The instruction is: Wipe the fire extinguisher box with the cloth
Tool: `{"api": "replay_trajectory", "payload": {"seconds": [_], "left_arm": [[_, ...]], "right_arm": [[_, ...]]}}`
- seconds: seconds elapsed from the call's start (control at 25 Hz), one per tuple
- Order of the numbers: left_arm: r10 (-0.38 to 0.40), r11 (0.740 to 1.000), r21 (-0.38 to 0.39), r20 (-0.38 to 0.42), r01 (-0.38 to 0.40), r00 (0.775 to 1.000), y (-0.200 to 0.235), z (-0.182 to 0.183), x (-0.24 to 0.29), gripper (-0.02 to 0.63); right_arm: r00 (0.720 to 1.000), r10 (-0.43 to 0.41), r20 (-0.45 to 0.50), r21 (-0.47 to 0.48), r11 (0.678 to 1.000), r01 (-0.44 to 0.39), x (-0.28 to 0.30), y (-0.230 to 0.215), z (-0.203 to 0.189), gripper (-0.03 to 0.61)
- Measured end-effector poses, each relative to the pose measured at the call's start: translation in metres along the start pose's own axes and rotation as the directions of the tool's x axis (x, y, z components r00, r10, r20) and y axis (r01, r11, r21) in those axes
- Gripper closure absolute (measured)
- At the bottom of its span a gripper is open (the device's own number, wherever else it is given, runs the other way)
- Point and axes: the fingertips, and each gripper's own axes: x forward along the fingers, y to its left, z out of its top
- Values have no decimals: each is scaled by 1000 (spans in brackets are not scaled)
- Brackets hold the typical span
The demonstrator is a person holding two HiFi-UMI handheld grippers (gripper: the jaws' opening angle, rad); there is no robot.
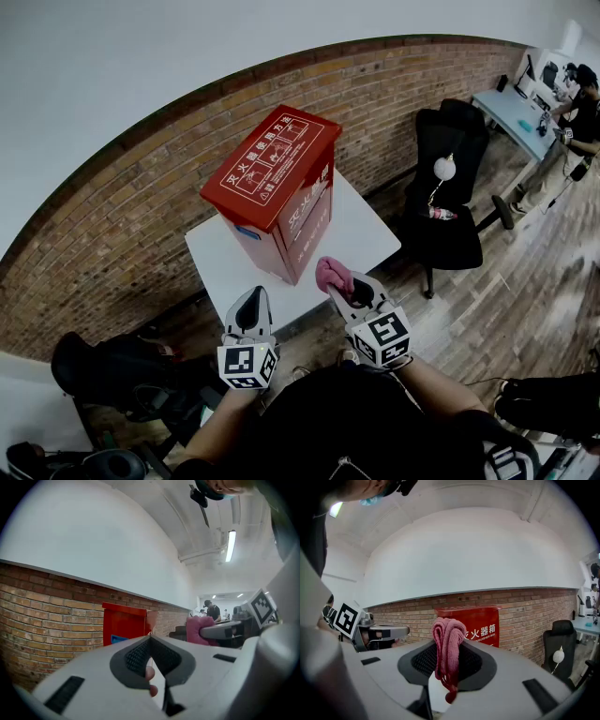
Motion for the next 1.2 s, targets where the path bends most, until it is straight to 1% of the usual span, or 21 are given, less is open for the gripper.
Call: {"api": "replay_trajectory", "payload": {"seconds": [0.12,0.24,0.48,0.64,0.72,0.76,0.8,0.84,0.88,0.96,1.0,1.08,1.16,1.2], "left_arm": [[2,1000,-8,4,-2,1000,2,1,-1,586],[2,1000,-12,5,-2,1000,6,0,-1,586],[-9,1000,-25,3,9,1000,16,-3,-4,586],[-18,999,-37,-2,18,1000,26,-6,-6,586],[-27,999,-44,-11,26,1000,31,-10,-7,586],[-33,998,-48,-16,32,999,34,-13,-8,586],[-40,998,-50,-22,39,999,35,-15,-8,586],[-47,998,-52,-27,45,999,37,-18,-9,586],[-54,997,-53,-33,52,998,39,-21,-9,586],[-70,996,-53,-46,68,997,42,-28,-10,586],[-81,996,-52,-52,78,995,43,-31,-11,586],[-104,994,-48,-66,101,992,43,-36,-13,586],[-115,993,-42,-77,112,990,45,-41,-16,586],[-113,993,-38,-80,110,990,48,-42,-17,586]], "right_arm": [[1000,18,-11,33,999,-17,2,1,-1,472],[999,24,-21,99,995,-22,7,0,-5,472],[999,28,-38,240,971,-18,15,-4,-14,472],[998,45,-39,351,936,-29,24,-7,-19,472],[998,55,-43,412,911,-32,32,-9,-23,472],[997,63,-41,450,892,-37,36,-9,-25,472],[997,75,-33,496,867,-49,41,-10,-26,472],[996,90,-16,551,832,-66,46,-10,-26,472],[994,107,7,611,787,-89,51,-12,-26,472],[989,134,68,726,673,-141,61,-15,-25,472],[984,144,107,769,615,-174,65,-16,-23,472],[971,156,182,821,519,-237,74,-18,-16,472],[969,143,201,874,421,-243,81,-19,-16,472],[968,142,205,889,386,-245,84,-19,-16,472]]}}
